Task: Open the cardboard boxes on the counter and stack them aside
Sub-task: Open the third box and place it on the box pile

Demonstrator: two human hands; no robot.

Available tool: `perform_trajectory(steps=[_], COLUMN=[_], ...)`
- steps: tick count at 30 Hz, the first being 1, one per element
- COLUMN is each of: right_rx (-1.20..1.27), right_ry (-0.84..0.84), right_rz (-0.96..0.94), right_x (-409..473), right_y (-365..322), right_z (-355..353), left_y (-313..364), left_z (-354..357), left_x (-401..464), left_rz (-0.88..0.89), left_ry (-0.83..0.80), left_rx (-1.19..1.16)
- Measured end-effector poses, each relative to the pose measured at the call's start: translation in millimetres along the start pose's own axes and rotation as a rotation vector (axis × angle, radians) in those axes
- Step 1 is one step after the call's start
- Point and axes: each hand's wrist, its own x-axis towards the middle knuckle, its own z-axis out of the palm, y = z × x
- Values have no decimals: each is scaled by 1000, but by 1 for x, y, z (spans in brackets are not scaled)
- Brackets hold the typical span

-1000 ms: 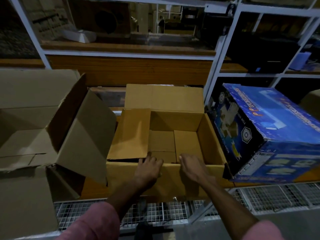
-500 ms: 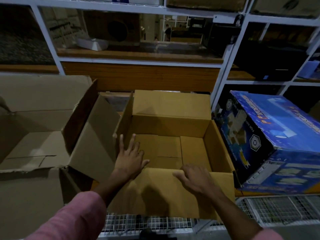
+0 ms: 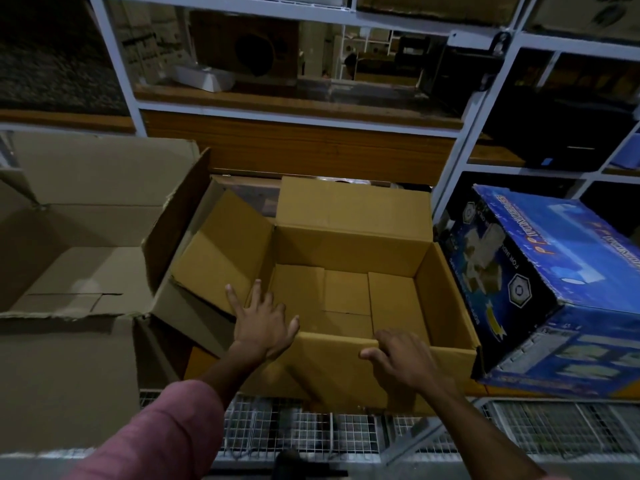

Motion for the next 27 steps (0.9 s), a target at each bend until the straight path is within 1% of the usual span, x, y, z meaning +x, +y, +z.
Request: perform_trajectory(steps=[17, 27], right_rx=[-12, 155], right_ry=[-46, -138], right_rz=[33, 75], right_x=[-24, -9], right_y=[3, 6], right_z=[-2, -16], left_y=[14, 20], left_z=[1, -7], left_x=[-17, -1], left_rz=[-7, 22], left_ry=[-4, 6], left_rx=[13, -26])
